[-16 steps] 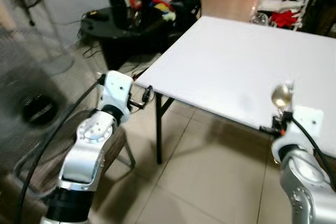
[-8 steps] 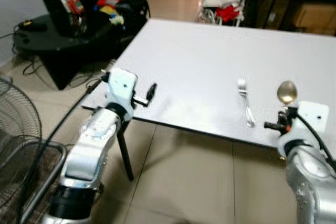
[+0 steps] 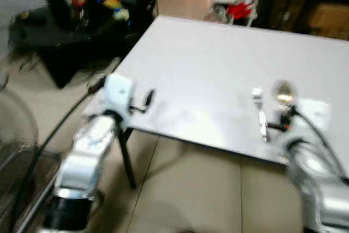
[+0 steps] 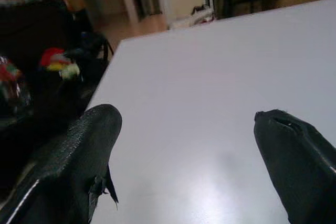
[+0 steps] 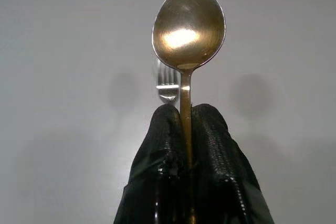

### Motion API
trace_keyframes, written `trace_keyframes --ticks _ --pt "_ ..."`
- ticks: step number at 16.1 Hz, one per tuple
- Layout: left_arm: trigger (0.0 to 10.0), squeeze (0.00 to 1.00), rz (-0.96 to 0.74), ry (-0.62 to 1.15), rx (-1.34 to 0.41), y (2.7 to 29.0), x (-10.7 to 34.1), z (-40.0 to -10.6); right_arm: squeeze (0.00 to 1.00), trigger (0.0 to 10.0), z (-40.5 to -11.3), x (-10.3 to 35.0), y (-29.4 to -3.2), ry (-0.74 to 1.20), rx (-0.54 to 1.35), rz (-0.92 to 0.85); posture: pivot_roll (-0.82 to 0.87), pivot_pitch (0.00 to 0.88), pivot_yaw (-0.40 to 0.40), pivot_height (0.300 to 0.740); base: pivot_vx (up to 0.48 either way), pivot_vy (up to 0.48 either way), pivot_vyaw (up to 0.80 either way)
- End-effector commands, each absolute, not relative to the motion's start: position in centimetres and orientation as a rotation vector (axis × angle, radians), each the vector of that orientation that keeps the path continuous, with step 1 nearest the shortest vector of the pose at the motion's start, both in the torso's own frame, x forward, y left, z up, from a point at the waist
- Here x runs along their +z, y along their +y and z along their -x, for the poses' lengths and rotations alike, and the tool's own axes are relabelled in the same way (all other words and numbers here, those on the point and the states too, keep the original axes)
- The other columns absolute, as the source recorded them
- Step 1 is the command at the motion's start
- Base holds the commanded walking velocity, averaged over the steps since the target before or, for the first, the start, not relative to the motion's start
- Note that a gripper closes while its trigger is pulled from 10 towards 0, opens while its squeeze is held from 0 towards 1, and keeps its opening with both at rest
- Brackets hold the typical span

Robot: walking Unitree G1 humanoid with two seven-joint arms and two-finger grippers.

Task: Setting the table

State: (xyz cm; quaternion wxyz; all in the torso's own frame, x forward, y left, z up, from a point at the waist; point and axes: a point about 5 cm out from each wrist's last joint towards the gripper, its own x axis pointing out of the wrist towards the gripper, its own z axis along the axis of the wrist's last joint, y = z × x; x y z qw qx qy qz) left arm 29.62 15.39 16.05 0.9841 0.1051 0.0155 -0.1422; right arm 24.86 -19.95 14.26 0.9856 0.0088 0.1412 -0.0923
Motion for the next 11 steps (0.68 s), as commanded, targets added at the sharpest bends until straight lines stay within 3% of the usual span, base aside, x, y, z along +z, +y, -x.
trace_keyframes --ticks 1,3,9,11 --pt "10.0 0.0 -0.206 0.013 -0.306 14.7 16.6 -29.8 0.0 10.0 -24.6 14.3 -20.8 0.292 -0.22 -0.011 -0.03 0.0 0.006 0.74 0.296 0.0 -0.8" --pt "10.0 0.0 -0.207 0.01 -0.309 14.7 16.6 -29.8 0.0 10.0 -24.5 14.1 -20.8 0.298 -0.229 -0.014 -0.03 0.0 0.006 0.74 0.296 0.0 -0.72" --pt "10.0 0.0 -0.207 0.008 -0.344 14.3 16.7 -29.8 0.0 10.0 -24.4 13.7 -21.2 0.329 -0.247 -0.02 -0.03 0.0 0.018 0.74 0.294 0.0 0.0" --pt "10.0 0.0 -0.217 0.042 -0.427 13.6 16.2 -29.3 0.0 10.0 -24.8 13.2 -21.4 0.363 -0.235 -0.014 -0.03 0.0 0.021 0.74 0.0 0.0 0.0"
